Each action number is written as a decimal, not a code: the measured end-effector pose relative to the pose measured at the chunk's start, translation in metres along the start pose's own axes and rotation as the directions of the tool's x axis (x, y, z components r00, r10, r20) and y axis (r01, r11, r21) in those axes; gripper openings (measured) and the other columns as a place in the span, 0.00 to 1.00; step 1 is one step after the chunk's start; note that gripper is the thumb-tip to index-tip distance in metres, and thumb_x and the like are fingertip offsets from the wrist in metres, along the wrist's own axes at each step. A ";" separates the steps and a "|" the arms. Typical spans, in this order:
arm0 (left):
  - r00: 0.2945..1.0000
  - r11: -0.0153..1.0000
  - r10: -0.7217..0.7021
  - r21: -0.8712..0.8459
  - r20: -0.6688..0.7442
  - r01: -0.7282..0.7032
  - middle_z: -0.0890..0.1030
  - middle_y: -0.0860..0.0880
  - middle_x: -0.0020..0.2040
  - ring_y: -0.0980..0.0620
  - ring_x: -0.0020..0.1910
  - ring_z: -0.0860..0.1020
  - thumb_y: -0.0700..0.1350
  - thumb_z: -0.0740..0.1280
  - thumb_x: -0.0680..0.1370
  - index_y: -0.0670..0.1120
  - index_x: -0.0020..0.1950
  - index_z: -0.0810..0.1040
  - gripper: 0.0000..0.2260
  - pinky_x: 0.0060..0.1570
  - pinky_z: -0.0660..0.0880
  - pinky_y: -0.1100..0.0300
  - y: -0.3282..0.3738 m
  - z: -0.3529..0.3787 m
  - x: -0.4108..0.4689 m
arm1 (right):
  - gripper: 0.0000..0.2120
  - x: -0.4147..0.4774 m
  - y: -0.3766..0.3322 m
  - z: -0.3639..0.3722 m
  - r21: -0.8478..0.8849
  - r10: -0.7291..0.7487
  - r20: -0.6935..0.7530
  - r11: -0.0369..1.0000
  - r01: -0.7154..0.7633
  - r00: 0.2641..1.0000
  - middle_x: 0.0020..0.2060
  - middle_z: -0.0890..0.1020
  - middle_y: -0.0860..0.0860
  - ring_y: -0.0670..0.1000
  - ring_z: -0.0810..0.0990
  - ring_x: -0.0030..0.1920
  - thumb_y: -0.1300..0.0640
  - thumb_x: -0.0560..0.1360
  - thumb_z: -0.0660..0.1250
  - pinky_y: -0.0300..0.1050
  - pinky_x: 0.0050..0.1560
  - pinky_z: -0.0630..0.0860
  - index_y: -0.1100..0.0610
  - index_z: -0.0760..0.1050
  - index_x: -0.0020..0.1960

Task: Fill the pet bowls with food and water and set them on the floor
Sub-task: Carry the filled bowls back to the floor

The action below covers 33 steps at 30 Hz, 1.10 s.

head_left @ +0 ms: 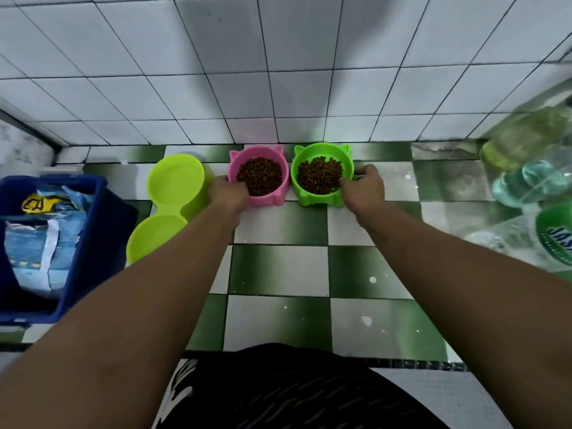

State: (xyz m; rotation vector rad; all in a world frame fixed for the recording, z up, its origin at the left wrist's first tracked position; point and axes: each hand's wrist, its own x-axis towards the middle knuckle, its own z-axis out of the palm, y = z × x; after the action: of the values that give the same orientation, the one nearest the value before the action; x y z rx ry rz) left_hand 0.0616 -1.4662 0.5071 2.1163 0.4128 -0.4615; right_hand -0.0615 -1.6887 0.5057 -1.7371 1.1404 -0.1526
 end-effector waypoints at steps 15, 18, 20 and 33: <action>0.989 0.991 0.094 -0.106 0.117 -0.082 0.80 0.45 0.61 0.43 0.49 0.83 0.36 0.60 0.82 0.55 0.78 0.65 0.26 0.38 0.84 0.50 0.012 0.000 0.004 | 0.24 0.004 -0.007 -0.012 0.215 0.026 0.097 0.976 -0.046 0.995 0.56 0.82 0.58 0.59 0.84 0.51 0.61 0.75 0.65 0.62 0.47 0.84 0.46 0.72 0.69; 0.985 0.985 0.092 -0.158 0.142 -0.070 0.80 0.45 0.65 0.43 0.55 0.83 0.36 0.61 0.83 0.56 0.78 0.67 0.26 0.46 0.84 0.42 0.013 -0.005 -0.001 | 0.23 0.002 -0.006 -0.015 0.237 0.028 0.113 0.970 -0.055 0.993 0.52 0.84 0.59 0.59 0.85 0.49 0.61 0.76 0.66 0.62 0.48 0.83 0.47 0.73 0.70; 0.983 0.983 0.102 -0.170 0.152 -0.076 0.79 0.45 0.67 0.43 0.58 0.82 0.36 0.60 0.83 0.56 0.79 0.67 0.26 0.50 0.84 0.41 0.012 -0.009 -0.005 | 0.23 -0.001 -0.004 -0.018 0.259 0.028 0.109 0.964 -0.056 0.994 0.51 0.84 0.60 0.60 0.85 0.49 0.62 0.76 0.66 0.64 0.47 0.83 0.47 0.73 0.69; 0.980 0.960 0.173 -0.239 0.097 -0.146 0.83 0.44 0.61 0.41 0.53 0.84 0.36 0.60 0.84 0.53 0.76 0.71 0.22 0.45 0.85 0.43 0.000 -0.064 -0.070 | 0.22 -0.052 -0.016 -0.045 0.316 -0.034 0.078 0.949 0.008 0.996 0.40 0.80 0.51 0.55 0.83 0.39 0.65 0.76 0.63 0.57 0.36 0.84 0.49 0.73 0.68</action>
State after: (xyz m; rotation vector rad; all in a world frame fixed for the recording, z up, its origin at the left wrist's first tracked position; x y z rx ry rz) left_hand 0.0111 -1.4206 0.5736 1.8691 0.2140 -0.4199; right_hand -0.1049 -1.6794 0.5600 -1.4572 0.9777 -0.2599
